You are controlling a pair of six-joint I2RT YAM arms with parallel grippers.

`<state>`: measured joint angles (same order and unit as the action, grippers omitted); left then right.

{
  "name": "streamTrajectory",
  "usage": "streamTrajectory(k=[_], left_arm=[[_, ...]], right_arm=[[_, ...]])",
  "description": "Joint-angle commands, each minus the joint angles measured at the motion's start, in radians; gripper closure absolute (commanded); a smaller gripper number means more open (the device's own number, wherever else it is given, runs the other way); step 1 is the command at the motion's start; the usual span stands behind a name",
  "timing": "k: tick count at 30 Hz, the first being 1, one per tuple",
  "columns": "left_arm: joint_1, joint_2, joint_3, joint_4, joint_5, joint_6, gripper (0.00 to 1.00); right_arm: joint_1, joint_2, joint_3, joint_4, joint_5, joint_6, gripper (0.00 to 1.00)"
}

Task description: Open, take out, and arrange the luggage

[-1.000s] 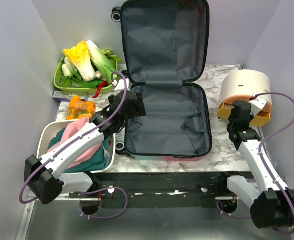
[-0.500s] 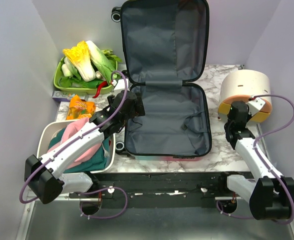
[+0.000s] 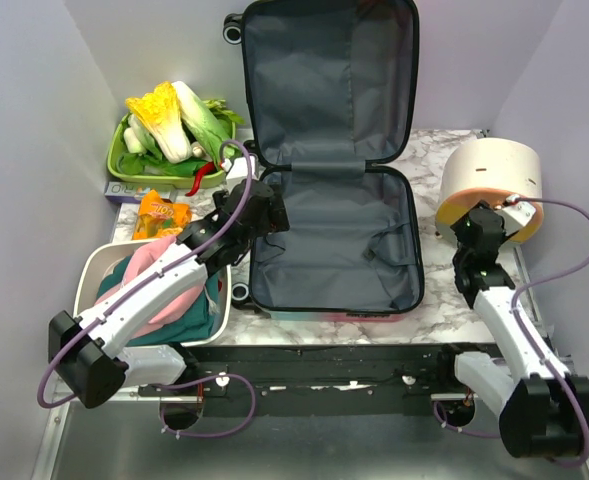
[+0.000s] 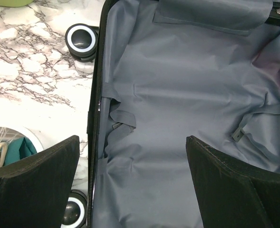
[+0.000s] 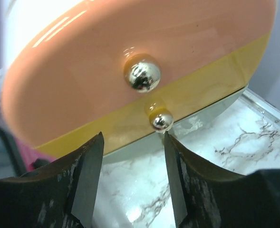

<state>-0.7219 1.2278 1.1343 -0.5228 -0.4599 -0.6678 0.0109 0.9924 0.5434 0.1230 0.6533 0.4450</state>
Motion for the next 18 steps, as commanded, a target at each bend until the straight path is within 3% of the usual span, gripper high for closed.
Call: streamTrajectory(k=[1, 2, 3, 5, 8, 18], left_arm=[[0.003, -0.039, 0.01, -0.029, -0.037, -0.012, 0.01], [0.001, -0.045, 0.007, -0.026, -0.037, -0.012, 0.01], [0.002, -0.05, -0.004, -0.013, -0.033, -0.015, 0.01], [0.003, -0.056, -0.01, 0.003, -0.026, -0.015, 0.01], [0.001, -0.067, 0.002, -0.016, -0.036, -0.033, 0.01], [0.001, -0.278, -0.068, -0.215, -0.143, -0.13, 0.01]], right_arm=[[-0.006, -0.156, 0.029, -0.21, -0.215, -0.024, 0.34], [-0.006, -0.184, 0.033, -0.22, -0.36, -0.111, 0.12], [-0.008, -0.207, 0.039, -0.229, -0.433, -0.155, 0.0], [-0.006, -0.267, 0.081, -0.301, -0.564, -0.195, 0.0], [-0.006, -0.316, 0.141, -0.404, -0.638, -0.21, 0.0], [-0.006, -0.393, 0.283, -0.514, -0.762, -0.229, 0.0]])
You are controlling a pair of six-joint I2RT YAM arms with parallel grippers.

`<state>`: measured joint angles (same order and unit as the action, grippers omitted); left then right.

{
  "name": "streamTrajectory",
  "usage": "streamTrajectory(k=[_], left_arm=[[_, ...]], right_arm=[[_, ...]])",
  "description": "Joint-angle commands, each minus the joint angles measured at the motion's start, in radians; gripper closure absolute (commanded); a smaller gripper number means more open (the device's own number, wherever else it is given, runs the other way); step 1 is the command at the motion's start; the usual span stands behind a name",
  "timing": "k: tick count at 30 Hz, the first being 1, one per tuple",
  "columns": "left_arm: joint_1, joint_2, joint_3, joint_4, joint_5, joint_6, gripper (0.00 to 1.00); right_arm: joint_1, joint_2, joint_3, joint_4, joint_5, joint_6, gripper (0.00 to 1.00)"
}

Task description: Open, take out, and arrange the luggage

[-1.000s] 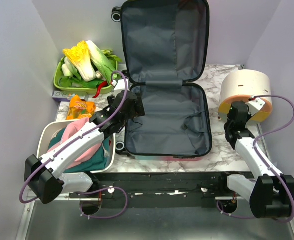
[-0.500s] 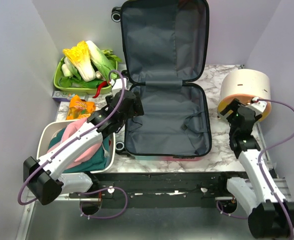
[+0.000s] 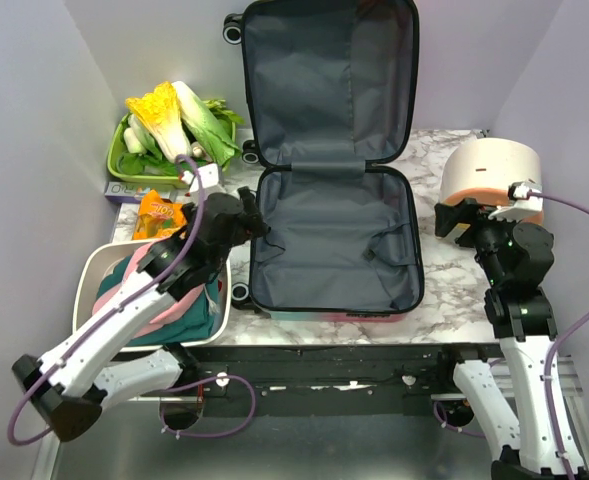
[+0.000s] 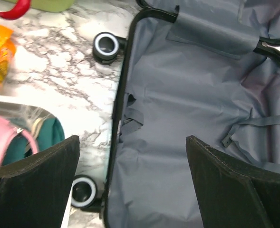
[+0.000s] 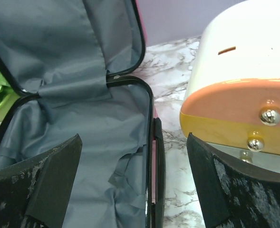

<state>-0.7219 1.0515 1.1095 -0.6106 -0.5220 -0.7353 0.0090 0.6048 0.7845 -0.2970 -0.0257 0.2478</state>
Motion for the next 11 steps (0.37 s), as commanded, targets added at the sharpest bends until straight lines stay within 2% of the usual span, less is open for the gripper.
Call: streamTrajectory(k=[1, 6, 11], left_arm=[[0.001, -0.116, -0.054, -0.146, -0.087, -0.073, 0.01], [0.001, -0.186, -0.082, -0.236, -0.093, -0.154, 0.01], [0.002, -0.24, -0.143, -0.227, -0.052, -0.167, 0.01]], right_arm=[[-0.006, -0.005, 0.045, -0.096, -0.091, -0.036, 0.0], [-0.004, -0.031, -0.022, -0.054, -0.14, 0.004, 0.0], [-0.006, -0.065, -0.094, -0.047, -0.117, 0.004, 0.0]])
